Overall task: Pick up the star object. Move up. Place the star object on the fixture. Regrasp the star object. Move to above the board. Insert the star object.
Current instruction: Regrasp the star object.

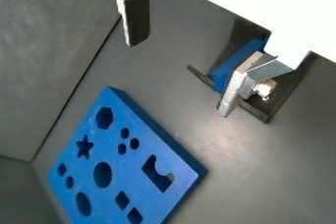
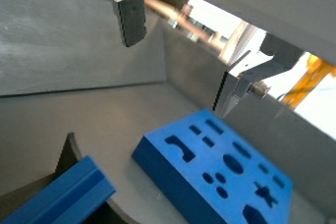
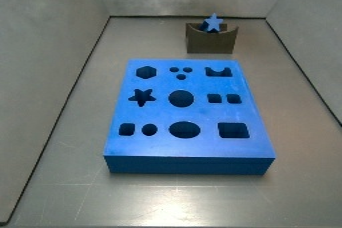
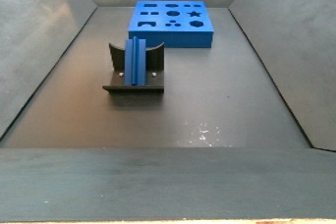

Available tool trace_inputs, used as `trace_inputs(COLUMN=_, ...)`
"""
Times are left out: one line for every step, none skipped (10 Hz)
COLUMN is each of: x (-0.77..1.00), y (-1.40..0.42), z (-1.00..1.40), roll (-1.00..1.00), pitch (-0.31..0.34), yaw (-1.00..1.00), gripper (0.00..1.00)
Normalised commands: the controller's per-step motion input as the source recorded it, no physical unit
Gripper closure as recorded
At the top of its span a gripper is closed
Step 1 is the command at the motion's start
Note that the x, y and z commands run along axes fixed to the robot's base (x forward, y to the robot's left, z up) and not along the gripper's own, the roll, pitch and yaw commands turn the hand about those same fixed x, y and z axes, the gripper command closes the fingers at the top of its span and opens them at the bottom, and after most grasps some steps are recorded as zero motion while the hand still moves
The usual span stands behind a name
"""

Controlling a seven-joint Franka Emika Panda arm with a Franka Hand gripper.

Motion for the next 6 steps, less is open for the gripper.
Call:
trace_inputs(x=-0.03, y=-0.14, z=0.02, roll=1.00, pitch=0.044, yaw=0.01, gripper=0.00)
trace_inputs(x=-0.02, y=-0.03, z=0.02, roll=1.00, pitch=0.046, yaw=0.01, gripper=0.00)
trace_inputs(x=-0.02, y=-0.03, z=0.02, roll=1.00, pitch=0.044, yaw=0.01, gripper=0.00)
trace_inputs(x=-0.02, y=-0.04, z=0.01, roll=1.00, pitch=0.040, yaw=0.01, gripper=0.00)
trace_inputs(x=-0.03, y=-0.03, z=0.01, roll=1.00, pitch=0.034, yaw=0.01, gripper=0.00)
trace_inputs(x=-0.03, y=-0.03, z=0.01, roll=1.00, pitch=0.031, yaw=0.01, gripper=0.00)
